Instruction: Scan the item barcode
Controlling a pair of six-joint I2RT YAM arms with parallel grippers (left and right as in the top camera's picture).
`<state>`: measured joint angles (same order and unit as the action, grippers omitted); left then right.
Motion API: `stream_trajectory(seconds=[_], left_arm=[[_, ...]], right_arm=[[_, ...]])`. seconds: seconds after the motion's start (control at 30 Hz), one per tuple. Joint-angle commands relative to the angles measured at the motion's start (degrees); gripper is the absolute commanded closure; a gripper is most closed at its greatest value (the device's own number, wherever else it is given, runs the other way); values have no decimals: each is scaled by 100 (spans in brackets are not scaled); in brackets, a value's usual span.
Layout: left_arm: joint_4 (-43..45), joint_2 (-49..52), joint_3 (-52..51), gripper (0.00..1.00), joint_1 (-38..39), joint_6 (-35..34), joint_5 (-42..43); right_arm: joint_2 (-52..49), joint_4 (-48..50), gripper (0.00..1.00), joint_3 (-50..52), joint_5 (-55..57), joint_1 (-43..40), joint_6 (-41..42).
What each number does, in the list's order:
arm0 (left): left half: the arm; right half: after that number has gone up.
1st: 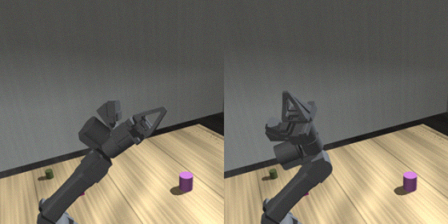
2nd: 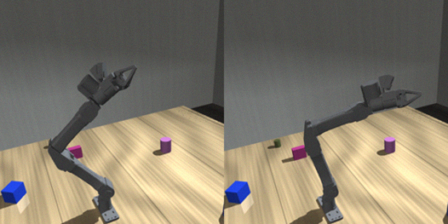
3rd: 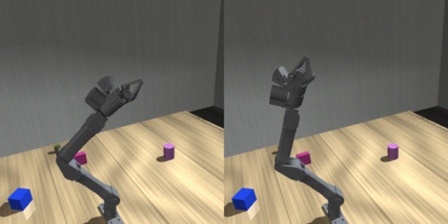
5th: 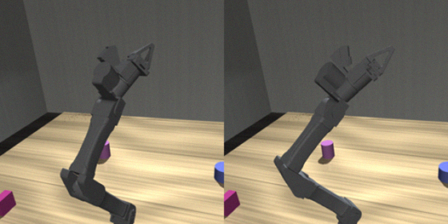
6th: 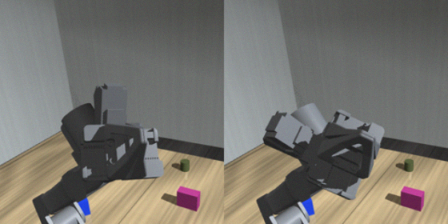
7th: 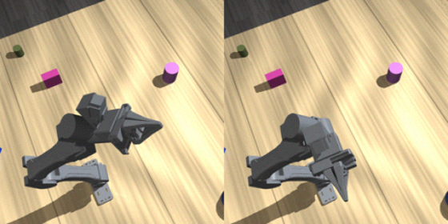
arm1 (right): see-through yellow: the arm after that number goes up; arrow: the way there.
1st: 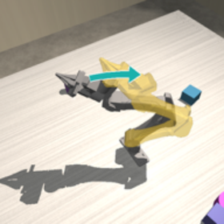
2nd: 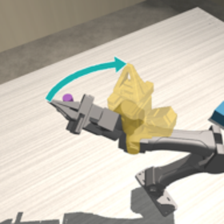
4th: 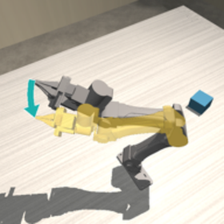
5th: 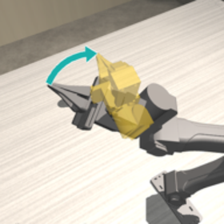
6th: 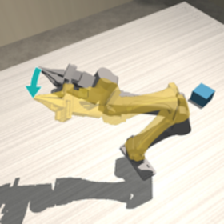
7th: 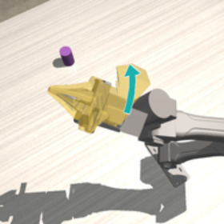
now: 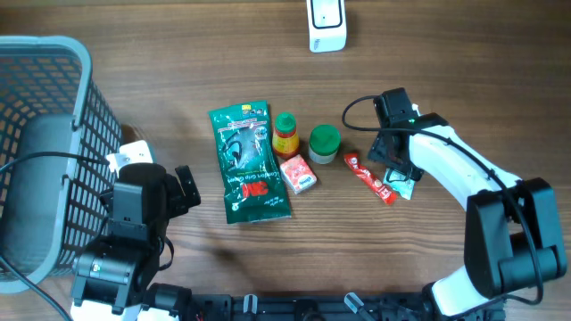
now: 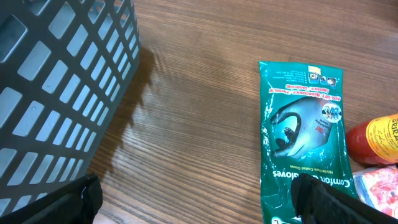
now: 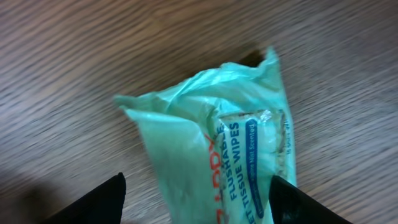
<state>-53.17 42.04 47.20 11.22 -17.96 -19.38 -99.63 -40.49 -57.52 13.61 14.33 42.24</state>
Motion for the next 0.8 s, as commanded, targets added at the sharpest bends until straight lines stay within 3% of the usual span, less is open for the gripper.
stream_trajectory(seconds=[0.0, 0.13, 0.23, 0.4, 0.6, 0.67, 0.77], left_arm=[[9, -31, 0, 0, -33, -68, 50], [9, -31, 0, 0, -33, -68, 50], [9, -31, 0, 0, -33, -68, 50], [9, -31, 0, 0, -33, -68, 50], [9, -31, 0, 0, -33, -68, 50], [9, -31, 0, 0, -33, -68, 50], [9, -31, 0, 0, -33, -68, 50]], right_arm=[[-254, 20, 41, -50, 374, -9, 103], [-254, 138, 73, -61, 212, -9, -181], [-247, 234, 95, -341, -841, -39, -621], [-208, -354, 96, -1375, -3191, -573, -2070], [-63, -715, 96, -1716, -7016, -1624, -4776], [-63, -774, 96, -1714, -8028, -1773, -5329], [-63, -664, 96, -1714, -9294, -1770, -5521]])
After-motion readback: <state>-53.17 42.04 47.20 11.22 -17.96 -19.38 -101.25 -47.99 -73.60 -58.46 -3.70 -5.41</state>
